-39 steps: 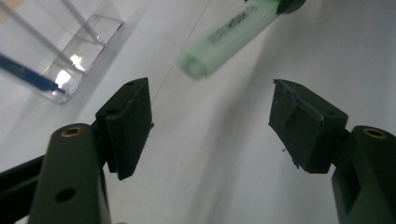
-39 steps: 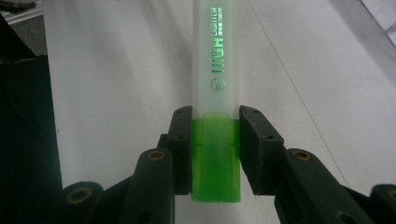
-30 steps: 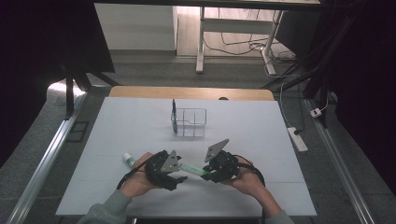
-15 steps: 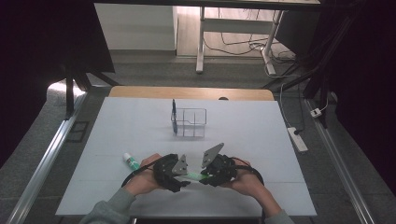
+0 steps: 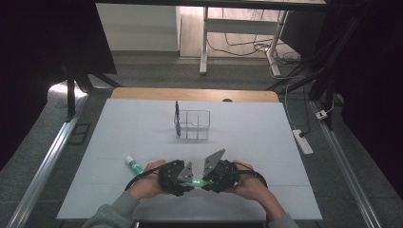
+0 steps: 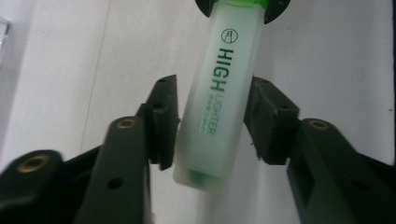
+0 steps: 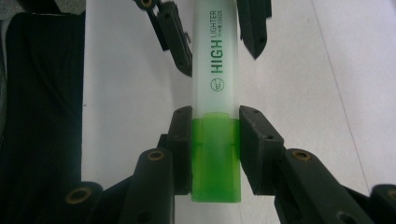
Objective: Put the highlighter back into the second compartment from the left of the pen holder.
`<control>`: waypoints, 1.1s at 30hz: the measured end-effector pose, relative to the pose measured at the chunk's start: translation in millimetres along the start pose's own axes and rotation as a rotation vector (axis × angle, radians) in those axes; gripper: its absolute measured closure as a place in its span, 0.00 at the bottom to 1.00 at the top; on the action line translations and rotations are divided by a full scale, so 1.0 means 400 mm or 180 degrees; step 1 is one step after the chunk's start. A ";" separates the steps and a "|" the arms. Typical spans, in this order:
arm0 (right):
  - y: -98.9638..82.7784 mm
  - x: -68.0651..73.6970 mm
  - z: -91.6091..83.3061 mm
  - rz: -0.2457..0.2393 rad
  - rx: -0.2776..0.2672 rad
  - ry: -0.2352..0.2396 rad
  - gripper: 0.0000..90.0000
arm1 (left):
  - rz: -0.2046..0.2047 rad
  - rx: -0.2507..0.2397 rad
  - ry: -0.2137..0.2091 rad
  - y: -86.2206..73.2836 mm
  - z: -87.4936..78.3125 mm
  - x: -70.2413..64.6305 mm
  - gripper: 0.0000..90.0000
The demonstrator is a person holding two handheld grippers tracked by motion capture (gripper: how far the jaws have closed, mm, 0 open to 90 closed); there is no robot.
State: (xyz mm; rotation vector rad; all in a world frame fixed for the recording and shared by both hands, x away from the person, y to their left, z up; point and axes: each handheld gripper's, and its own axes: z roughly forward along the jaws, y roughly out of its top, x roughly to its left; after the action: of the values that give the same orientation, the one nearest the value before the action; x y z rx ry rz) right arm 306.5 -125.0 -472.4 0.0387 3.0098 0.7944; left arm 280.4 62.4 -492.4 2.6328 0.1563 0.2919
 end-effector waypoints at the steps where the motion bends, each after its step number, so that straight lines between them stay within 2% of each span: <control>1: 0.001 0.001 0.001 -0.0021 0.0015 -0.0016 0.75 | -0.0008 -0.0019 -0.0001 0.000 0.003 -0.003 0.64; 6: 0.001 0.002 -0.003 -0.0027 -0.0008 -0.0033 0.74 | 0.0028 -0.0045 -0.0038 -0.004 -0.004 -0.001 0.67; 9: -0.002 -0.001 -0.012 0.0068 -0.0139 -0.0059 0.71 | 0.0043 -0.0053 -0.0066 -0.005 -0.008 0.000 0.70; 10: -0.003 -0.003 -0.015 0.0090 -0.0182 -0.0071 0.71 | -0.0016 -0.0102 -0.0070 -0.005 -0.007 -0.002 0.71; 13: -0.007 -0.008 -0.020 0.0167 -0.0262 -0.0102 0.67 | -0.0063 -0.0139 -0.0041 -0.008 -0.011 0.002 0.72; 18: -0.018 -0.023 -0.029 0.0387 -0.0486 -0.0168 0.52 | -0.0168 -0.0219 0.0021 -0.021 -0.021 0.013 0.72; 25: -0.035 -0.036 -0.051 0.0595 -0.0767 -0.0234 0.47 | -0.0331 -0.0288 0.0102 -0.034 -0.026 0.023 0.72; 33: -0.053 -0.045 -0.067 0.0784 -0.0920 -0.0442 0.43 | -0.0492 -0.0373 0.0214 -0.048 -0.038 0.036 0.72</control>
State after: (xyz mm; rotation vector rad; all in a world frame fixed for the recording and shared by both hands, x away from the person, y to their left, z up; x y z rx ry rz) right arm 323.3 -157.2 -459.0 0.4444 2.7631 1.1856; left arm 289.6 88.5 -486.2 2.4798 0.3526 0.3264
